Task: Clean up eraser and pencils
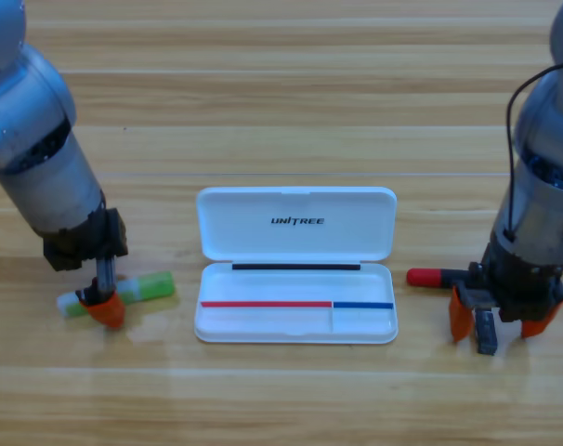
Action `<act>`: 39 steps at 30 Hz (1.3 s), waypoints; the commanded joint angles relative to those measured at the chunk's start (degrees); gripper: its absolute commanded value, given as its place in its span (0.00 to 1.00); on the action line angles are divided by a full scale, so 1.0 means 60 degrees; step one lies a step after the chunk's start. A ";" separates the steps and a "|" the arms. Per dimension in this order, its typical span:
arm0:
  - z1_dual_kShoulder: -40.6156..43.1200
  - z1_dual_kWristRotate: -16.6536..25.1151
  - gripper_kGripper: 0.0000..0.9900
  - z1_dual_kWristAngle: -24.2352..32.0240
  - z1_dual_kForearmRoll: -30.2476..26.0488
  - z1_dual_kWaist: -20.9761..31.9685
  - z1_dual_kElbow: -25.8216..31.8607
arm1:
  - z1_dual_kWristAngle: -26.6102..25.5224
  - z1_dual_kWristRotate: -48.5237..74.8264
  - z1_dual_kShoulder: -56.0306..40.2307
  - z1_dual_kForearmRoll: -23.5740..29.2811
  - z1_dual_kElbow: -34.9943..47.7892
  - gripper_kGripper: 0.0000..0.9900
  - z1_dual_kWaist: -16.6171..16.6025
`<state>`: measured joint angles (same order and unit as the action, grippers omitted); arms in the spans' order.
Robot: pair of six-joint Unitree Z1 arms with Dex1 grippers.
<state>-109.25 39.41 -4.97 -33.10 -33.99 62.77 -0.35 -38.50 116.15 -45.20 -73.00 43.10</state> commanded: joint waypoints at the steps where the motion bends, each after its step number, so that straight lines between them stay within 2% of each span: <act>1: -0.0424 -0.0049 0.93 0.0154 0.0301 0.0157 -0.0355 | -0.0030 -0.0043 0.0827 0.0136 -0.0183 0.71 -0.0284; 6: -0.0512 -0.0064 0.90 0.0198 0.0418 0.0157 -0.0472 | -0.0133 0.0074 0.0842 0.0136 -0.0168 0.23 -0.0299; 9: -0.0570 -0.0079 0.88 0.0198 0.0433 0.0157 -0.0472 | -0.0441 0.0367 0.0695 0.0034 -0.0124 0.02 -0.0299; 10: -0.0585 -0.0079 0.88 0.0198 0.0433 0.0157 -0.0487 | -0.0543 0.0469 0.0636 -0.0054 -0.0124 0.00 -0.0299; 13: -0.0600 -0.0079 0.86 0.0198 0.0448 0.0157 -0.0501 | -0.0851 0.0894 0.0431 -0.0611 -0.0329 0.00 -0.0299; 16: -0.0614 -0.0093 0.84 0.0198 0.0448 0.0157 -0.0501 | -0.1202 0.2374 0.0343 -0.2149 -0.1354 0.00 -0.0255; 19: -0.0658 -0.0093 0.81 0.0198 0.0448 0.0157 -0.0501 | -0.1261 0.5157 0.0329 -0.3584 -0.2746 0.00 0.0024; 23: -0.0687 -0.0093 0.79 0.0183 0.0462 0.0172 -0.0501 | -0.1349 0.7896 0.0578 -0.4756 -0.4152 0.00 0.0360; 25: -0.0731 -0.0093 0.76 0.0183 0.0462 0.0186 -0.0487 | -0.1817 0.8922 0.0871 -0.5049 -0.4606 0.00 0.0478; 27: -0.0761 -0.0093 0.76 0.0169 0.0462 0.0186 -0.0487 | -0.1861 0.9713 0.1208 -0.5078 -0.5002 0.00 0.0580; 29: -0.0790 -0.0093 0.75 0.0169 0.0462 0.0186 -0.0472 | -0.1744 1.0606 0.1574 -0.5078 -0.5397 0.00 0.0697; 33: -0.0863 -0.0020 0.67 0.0169 0.0462 0.0186 -0.0457 | -0.1144 1.1822 0.2292 -0.5078 -0.6203 0.00 0.0902; 36: -0.0893 0.0200 0.49 0.0169 0.0448 0.0186 -0.0428 | -0.0675 1.2452 0.2775 -0.5078 -0.6774 0.00 0.1034; 39: -0.0878 0.0434 0.20 0.0183 0.0448 0.0186 -0.0384 | -0.0441 1.2774 0.3097 -0.5064 -0.7111 0.00 0.1151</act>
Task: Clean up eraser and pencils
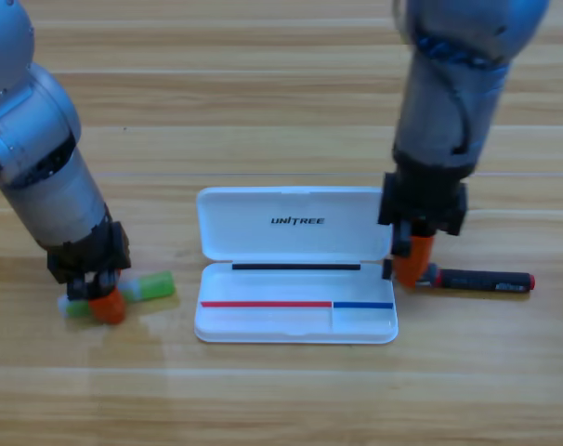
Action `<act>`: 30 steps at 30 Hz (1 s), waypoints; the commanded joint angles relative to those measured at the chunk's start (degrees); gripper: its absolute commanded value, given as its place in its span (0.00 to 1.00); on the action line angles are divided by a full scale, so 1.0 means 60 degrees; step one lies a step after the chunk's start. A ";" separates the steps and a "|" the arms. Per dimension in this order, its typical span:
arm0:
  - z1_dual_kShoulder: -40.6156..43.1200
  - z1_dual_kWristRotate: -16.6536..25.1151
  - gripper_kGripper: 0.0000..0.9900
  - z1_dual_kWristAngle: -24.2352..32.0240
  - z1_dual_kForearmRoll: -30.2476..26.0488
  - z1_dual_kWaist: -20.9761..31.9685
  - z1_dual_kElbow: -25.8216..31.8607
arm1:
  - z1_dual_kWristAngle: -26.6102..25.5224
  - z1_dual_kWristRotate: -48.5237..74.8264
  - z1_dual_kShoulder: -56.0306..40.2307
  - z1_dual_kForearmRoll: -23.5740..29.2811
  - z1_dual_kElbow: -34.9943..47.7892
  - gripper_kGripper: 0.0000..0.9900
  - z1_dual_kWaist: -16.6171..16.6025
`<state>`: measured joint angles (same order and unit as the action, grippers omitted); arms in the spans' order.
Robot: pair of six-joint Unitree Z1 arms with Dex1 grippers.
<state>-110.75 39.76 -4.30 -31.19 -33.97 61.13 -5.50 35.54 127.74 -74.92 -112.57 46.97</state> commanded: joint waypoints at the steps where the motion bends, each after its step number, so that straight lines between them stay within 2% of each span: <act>1: -0.0599 0.0420 0.08 0.0073 0.0144 0.0182 -0.0095 | 0.0463 0.0507 0.1224 -0.0126 -0.0574 0.00 0.0566; 2: -0.0540 0.0449 0.00 0.0073 0.0174 0.0182 -0.0095 | 0.0463 0.0609 0.1253 -0.0126 -0.0603 0.00 0.0624; 14: -0.0233 0.0654 0.00 -0.0030 -0.0017 0.0182 -0.0110 | 0.0199 0.0771 0.1180 -0.0126 -0.0647 0.00 0.1152; 30: 0.0734 0.0859 0.00 -0.0132 -0.0925 0.0182 0.0388 | 0.0272 0.0771 0.1414 -0.0126 -0.0691 0.00 0.1166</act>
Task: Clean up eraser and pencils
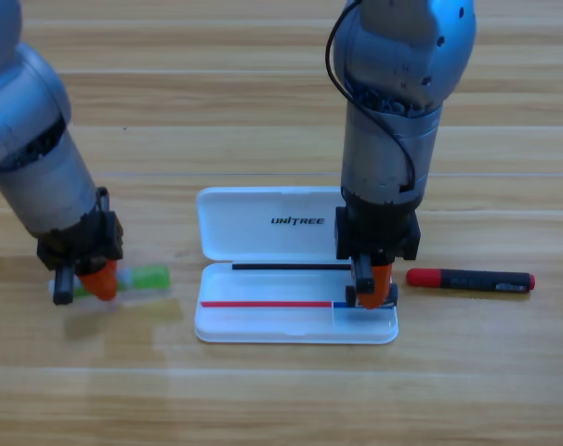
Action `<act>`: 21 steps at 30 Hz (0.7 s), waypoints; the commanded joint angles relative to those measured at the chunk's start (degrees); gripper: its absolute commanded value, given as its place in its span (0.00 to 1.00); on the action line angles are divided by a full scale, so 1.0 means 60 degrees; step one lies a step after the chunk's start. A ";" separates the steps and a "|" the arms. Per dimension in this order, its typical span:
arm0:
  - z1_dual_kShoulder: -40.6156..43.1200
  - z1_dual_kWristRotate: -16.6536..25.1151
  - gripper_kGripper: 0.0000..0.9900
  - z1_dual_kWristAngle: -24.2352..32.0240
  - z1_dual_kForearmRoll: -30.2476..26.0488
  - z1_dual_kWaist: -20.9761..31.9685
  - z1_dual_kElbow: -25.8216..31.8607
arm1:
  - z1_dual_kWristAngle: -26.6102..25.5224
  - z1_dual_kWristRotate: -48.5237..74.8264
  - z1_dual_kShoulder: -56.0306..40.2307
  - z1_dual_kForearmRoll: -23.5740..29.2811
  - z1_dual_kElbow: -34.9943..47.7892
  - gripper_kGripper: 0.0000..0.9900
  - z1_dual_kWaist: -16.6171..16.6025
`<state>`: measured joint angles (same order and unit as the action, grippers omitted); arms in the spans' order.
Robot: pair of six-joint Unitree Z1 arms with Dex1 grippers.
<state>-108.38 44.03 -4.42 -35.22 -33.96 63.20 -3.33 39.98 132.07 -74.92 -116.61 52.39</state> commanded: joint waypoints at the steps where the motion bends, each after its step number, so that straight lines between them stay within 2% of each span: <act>1: 0.0382 0.0147 0.00 -0.0128 -0.0283 0.0181 0.0057 | -0.0074 0.0031 0.0707 -0.0125 -0.0018 0.00 0.0263; 3: 0.0441 0.0161 0.00 -0.0128 -0.0341 0.0181 0.0071 | -0.0074 0.0031 0.0737 -0.0125 -0.0033 0.00 0.0263; 4: 0.0470 0.0161 0.00 -0.0128 -0.0371 0.0181 0.0071 | -0.0074 0.0031 0.0737 -0.0111 -0.0047 0.08 0.0263; 8: 0.0528 0.0161 0.00 -0.0157 -0.0415 0.0181 0.0071 | 0.0043 0.0031 0.0722 -0.0111 -0.0077 0.58 0.0263; 11: 0.0543 0.0176 0.00 -0.0157 -0.0429 0.0181 0.0057 | 0.0145 0.0016 0.0707 -0.0125 -0.0077 0.75 0.0263; 16: 0.0675 0.0191 0.00 -0.0157 -0.0502 0.0181 0.0115 | 0.0160 0.0016 0.0546 -0.0125 -0.0033 0.80 0.0263; 17: 0.0704 0.0191 0.00 -0.0157 -0.0546 0.0181 0.0145 | 0.0160 0.0016 0.0400 -0.0125 0.0026 0.84 0.0263; 21: 0.1012 0.0176 0.00 -0.0157 -0.1118 0.0151 0.0584 | -0.0016 0.0016 -0.0655 -0.0243 0.0494 0.86 0.0380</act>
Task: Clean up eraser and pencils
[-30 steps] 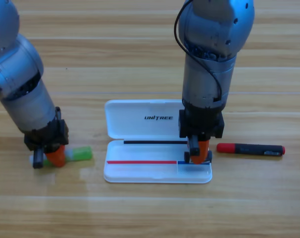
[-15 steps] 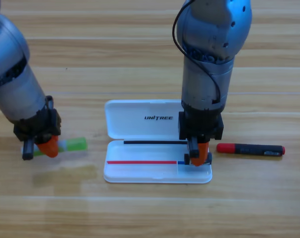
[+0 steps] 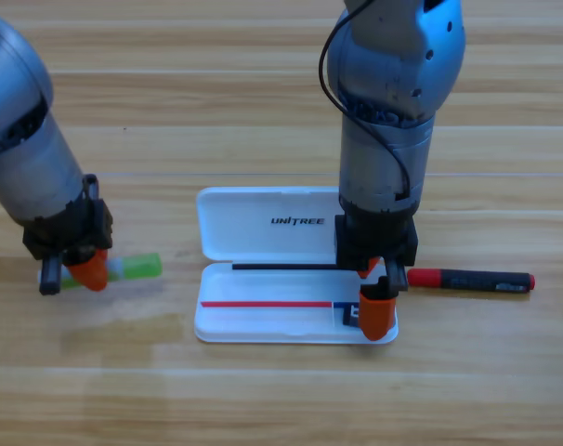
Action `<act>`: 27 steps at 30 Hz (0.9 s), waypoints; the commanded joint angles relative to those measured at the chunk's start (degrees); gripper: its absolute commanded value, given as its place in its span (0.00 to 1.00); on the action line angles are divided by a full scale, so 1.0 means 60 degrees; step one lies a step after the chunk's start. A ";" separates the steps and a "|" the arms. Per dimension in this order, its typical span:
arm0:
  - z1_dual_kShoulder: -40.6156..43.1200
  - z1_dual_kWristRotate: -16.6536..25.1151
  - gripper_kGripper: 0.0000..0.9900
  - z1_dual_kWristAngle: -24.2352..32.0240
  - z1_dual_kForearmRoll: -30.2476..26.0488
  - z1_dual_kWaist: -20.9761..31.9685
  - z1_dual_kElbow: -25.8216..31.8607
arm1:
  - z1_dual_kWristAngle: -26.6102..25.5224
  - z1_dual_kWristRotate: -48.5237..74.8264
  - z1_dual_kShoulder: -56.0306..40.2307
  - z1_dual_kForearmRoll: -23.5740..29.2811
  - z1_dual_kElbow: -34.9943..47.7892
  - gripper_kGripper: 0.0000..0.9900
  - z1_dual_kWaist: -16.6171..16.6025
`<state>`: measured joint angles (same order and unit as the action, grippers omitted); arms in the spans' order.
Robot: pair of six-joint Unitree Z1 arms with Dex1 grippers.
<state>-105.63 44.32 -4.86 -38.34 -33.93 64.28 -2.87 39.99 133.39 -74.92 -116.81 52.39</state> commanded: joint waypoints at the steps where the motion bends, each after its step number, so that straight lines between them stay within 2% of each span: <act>1: 0.0657 0.0113 0.00 -0.0084 -0.0847 0.0133 0.0625 | -0.0196 0.0015 -0.1226 -0.0316 0.0674 0.86 0.0394; 8: 0.0935 -0.0107 0.00 -0.0084 -0.2370 -0.0585 0.2339 | -0.0064 -0.0014 -0.3716 -0.0374 0.2886 0.90 0.0423; 10: 0.0833 -0.0180 0.00 -0.0084 -0.2546 -0.0863 0.2646 | 0.0316 -0.0014 -0.4024 -0.0272 0.3560 0.90 0.0116; 12: 0.0642 -0.0282 0.00 -0.0084 -0.2678 -0.1156 0.2910 | 0.0873 0.0059 -0.4053 0.0285 0.4278 0.90 -0.0368; 14: 0.0334 -0.0429 0.00 -0.0084 -0.2780 -0.1434 0.3144 | 0.1459 0.0250 -0.3936 0.1310 0.4966 0.90 -0.0880; 16: 0.0085 -0.0561 0.00 -0.0084 -0.2810 -0.1713 0.3291 | 0.1649 0.0587 -0.3599 0.2248 0.5391 0.90 -0.1305; 21: -0.0515 -0.0898 0.00 -0.0143 -0.2795 -0.2343 0.3467 | 0.1547 0.1290 -0.2515 0.3112 0.5303 0.90 -0.1759; 27: -0.1350 -0.1030 0.00 -0.0348 -0.2590 -0.2841 0.3789 | 0.1166 0.1685 -0.1724 0.3288 0.4761 0.90 -0.1906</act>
<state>-108.25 38.87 -6.02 -54.64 -47.64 85.46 5.54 49.13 117.11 -56.01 -86.18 43.33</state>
